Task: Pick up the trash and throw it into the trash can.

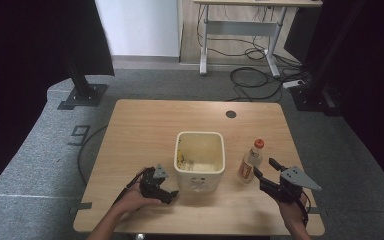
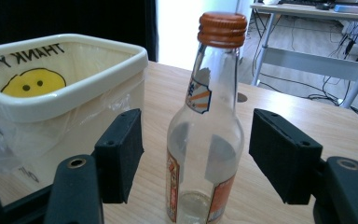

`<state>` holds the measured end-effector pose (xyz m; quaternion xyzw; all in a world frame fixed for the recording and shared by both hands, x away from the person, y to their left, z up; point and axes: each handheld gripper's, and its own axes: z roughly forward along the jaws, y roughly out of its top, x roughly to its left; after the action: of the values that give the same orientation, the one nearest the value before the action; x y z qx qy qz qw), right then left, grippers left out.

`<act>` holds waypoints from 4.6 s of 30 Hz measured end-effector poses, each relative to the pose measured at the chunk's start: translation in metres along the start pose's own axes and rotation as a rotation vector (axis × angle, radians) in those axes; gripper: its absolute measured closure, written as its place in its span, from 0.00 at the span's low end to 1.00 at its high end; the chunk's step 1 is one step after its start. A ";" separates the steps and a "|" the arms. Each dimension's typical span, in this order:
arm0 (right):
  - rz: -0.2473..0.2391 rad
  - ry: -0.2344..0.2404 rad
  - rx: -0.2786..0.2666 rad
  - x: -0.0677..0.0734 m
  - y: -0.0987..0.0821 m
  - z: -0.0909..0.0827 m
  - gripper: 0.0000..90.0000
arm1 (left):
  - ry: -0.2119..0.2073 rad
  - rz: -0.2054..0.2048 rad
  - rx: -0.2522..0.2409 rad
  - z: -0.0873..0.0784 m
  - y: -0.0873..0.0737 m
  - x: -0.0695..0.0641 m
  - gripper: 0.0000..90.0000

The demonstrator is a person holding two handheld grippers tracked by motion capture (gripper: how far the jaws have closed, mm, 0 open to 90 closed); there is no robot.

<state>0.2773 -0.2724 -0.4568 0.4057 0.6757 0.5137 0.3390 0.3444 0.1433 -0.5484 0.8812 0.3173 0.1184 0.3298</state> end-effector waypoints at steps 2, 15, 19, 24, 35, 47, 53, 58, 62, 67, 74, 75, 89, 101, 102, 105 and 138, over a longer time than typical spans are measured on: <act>0.000 0.000 -0.002 -0.001 0.001 0.001 0.38 | 0.000 0.000 0.001 0.000 0.000 0.000 0.00; 0.007 0.003 0.016 -0.004 0.007 0.021 0.38 | 0.000 0.000 0.001 0.000 0.000 0.000 0.00; 0.009 0.000 0.021 -0.009 0.009 0.026 0.38 | 0.000 0.000 0.000 0.000 0.000 0.000 0.00; 0.021 -0.004 0.020 -0.014 0.012 0.033 0.38 | 0.000 0.000 0.001 0.000 0.000 0.000 0.00; 0.028 -0.006 0.023 -0.014 0.026 0.051 0.42 | -0.001 0.000 0.002 0.000 0.000 0.000 0.00; 0.038 -0.004 0.060 -0.014 0.034 0.059 0.66 | -0.001 0.000 0.002 0.000 0.000 0.000 0.00; 0.030 0.006 0.049 -0.010 0.044 0.055 0.66 | -0.001 0.001 0.002 0.000 0.001 0.000 0.00; 0.037 0.036 0.005 -0.005 0.061 0.048 0.66 | -0.002 0.001 0.002 0.000 0.001 0.000 0.00; 0.066 0.061 -0.039 -0.003 0.077 0.040 0.66 | -0.002 0.001 0.003 0.000 0.001 0.000 0.00; 0.074 0.086 -0.080 0.001 0.093 0.032 0.66 | -0.002 0.000 0.003 0.000 0.001 0.000 0.00; 0.047 0.108 -0.140 0.013 0.125 0.019 0.66 | -0.002 0.002 0.004 0.000 0.001 0.000 0.00; 0.047 0.108 -0.140 0.013 0.125 0.019 0.66 | -0.002 0.002 0.004 0.000 0.001 0.000 0.00; 0.045 0.126 -0.208 0.025 0.159 0.015 0.66 | -0.002 0.003 0.003 0.000 0.001 0.000 0.00; 0.025 0.160 -0.232 0.043 0.178 0.018 0.67 | -0.002 0.003 0.003 0.000 0.001 0.000 0.00; 0.022 0.163 -0.231 0.044 0.179 0.018 0.67 | -0.002 0.003 0.003 0.000 0.001 0.000 0.00; 0.020 0.168 -0.236 0.047 0.180 0.020 0.67 | -0.002 0.003 0.003 0.000 0.001 0.000 0.00; -0.004 0.239 -0.106 0.089 0.152 0.081 0.67 | -0.001 0.003 0.003 0.000 0.001 0.000 0.00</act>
<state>0.3389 -0.1366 -0.3327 0.3215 0.6843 0.5926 0.2779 0.3449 0.1429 -0.5481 0.8824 0.3159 0.1179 0.3282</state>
